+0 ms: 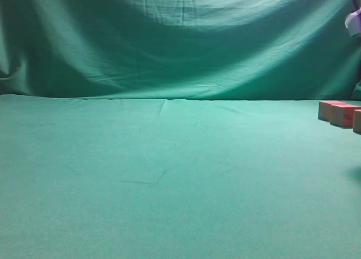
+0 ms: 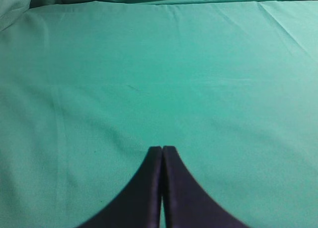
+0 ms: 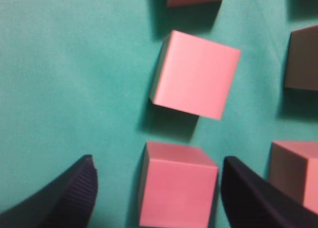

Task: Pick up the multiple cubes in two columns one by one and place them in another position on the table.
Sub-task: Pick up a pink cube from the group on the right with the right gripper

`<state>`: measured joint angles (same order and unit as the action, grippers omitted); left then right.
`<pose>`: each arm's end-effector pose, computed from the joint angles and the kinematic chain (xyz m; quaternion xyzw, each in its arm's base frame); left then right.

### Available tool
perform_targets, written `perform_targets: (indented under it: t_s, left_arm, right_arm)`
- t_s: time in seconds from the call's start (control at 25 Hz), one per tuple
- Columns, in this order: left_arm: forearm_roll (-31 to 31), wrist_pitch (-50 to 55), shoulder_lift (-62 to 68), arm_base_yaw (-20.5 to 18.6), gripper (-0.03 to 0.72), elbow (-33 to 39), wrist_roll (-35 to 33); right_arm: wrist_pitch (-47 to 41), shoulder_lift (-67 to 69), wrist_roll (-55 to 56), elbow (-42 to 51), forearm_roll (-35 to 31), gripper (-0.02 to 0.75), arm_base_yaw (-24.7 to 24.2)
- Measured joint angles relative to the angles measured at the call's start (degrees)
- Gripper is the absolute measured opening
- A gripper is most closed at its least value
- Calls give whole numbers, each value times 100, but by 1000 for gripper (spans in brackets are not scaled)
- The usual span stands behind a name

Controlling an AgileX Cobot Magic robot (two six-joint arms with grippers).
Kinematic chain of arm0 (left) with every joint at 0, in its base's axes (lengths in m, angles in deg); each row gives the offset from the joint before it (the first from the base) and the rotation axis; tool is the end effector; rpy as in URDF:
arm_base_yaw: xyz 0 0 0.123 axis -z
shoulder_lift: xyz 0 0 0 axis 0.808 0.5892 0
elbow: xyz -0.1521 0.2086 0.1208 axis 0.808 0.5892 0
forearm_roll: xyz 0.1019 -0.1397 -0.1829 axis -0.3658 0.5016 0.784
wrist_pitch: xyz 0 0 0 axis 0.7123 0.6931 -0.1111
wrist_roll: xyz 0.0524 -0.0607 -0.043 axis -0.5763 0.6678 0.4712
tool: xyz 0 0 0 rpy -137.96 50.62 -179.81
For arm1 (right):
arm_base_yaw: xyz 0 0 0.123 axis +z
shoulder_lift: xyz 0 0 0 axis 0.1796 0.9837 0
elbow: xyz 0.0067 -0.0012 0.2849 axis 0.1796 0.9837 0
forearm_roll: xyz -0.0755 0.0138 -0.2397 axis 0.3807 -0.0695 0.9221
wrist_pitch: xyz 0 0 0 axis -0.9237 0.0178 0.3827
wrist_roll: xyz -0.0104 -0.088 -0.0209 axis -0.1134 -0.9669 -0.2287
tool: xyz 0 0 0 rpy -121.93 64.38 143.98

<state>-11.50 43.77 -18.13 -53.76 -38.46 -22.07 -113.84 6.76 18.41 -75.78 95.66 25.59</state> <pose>0.0528 0.0006 0.1774 0.0101 0.7934 0.0107 0.6085 0.2503 0.0550 0.1596 -0.0581 0.9900 -0.0465 0.1200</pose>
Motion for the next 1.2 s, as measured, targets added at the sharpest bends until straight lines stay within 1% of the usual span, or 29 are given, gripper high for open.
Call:
perform_targets:
  t_s: [0.08, 0.2, 0.28, 0.6, 0.84, 0.92, 1.0, 1.2]
  left_arm:
    - [0, 0, 0, 0, 0, 0, 0]
    - [0, 0, 0, 0, 0, 0, 0]
    - [0, 0, 0, 0, 0, 0, 0]
    - [0, 0, 0, 0, 0, 0, 0]
    - [0, 0, 0, 0, 0, 0, 0]
    - [0, 0, 0, 0, 0, 0, 0]
    - [0, 0, 0, 0, 0, 0, 0]
    - [0, 0, 0, 0, 0, 0, 0]
  right_arm:
    - [0, 3, 0, 0, 23, 486, 0]
    - [0, 3, 0, 0, 57, 340, 0]
    - [0, 3, 9, 0, 68, 263, 0]
    - [-66, 3, 22, -24, 90, 266, 0]
    - [-1152, 3, 22, -514, 43, 266, 0]
    - [-1470, -20, -75, -773, -158, 266, 0]
    - [-1729, -90, -446, -1016, -529, 266, 0]
    - [-2338, -211, -1770, -1588, -2101, 266, 0]
